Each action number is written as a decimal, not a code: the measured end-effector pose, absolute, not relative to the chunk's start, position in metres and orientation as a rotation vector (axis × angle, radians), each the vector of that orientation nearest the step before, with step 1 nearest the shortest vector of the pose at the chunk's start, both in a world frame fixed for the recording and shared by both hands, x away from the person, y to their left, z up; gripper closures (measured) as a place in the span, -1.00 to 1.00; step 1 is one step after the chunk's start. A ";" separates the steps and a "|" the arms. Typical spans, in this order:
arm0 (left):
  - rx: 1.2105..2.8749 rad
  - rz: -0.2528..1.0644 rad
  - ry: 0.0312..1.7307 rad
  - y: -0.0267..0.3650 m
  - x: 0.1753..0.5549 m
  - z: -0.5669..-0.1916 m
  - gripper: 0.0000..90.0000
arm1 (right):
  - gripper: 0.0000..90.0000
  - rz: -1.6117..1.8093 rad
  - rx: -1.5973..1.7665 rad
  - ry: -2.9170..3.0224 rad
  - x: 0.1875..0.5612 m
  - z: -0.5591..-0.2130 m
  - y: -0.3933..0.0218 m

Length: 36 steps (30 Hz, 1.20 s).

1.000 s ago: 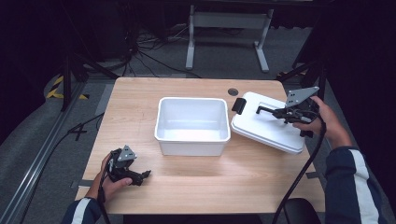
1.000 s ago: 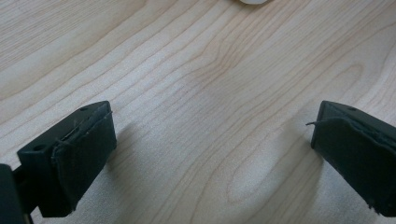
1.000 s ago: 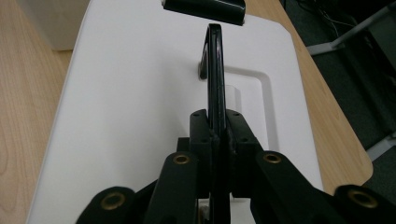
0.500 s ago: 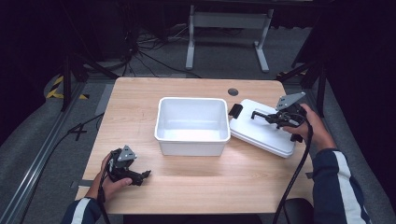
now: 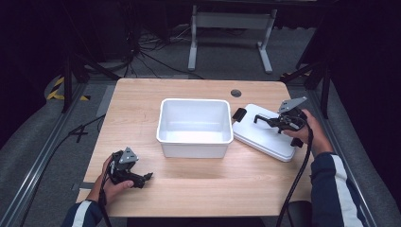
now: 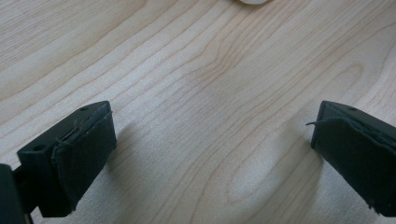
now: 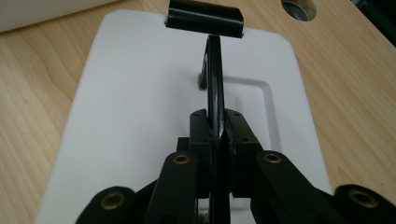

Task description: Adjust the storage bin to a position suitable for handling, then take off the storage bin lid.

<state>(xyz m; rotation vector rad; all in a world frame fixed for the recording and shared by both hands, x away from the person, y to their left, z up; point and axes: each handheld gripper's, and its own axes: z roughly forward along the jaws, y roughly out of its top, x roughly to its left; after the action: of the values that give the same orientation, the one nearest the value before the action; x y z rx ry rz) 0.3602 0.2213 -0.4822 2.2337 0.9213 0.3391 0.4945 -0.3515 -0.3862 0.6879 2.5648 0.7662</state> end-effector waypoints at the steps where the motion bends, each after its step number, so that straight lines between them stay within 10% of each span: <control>1: 2.234 0.339 0.921 0.221 0.360 -0.482 -0.99 | 0.85 0.766 0.688 2.565 0.495 -0.386 -0.352; 36: 2.249 0.313 0.864 0.217 0.376 -0.482 -1.00 | 0.39 0.964 0.860 2.355 0.439 -0.370 -0.367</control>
<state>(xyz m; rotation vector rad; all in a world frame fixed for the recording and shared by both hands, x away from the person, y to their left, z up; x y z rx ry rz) 0.3763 0.2172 -0.4822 2.2485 0.8637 0.3130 0.4385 -0.3670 -0.3700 0.8597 2.3551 0.9638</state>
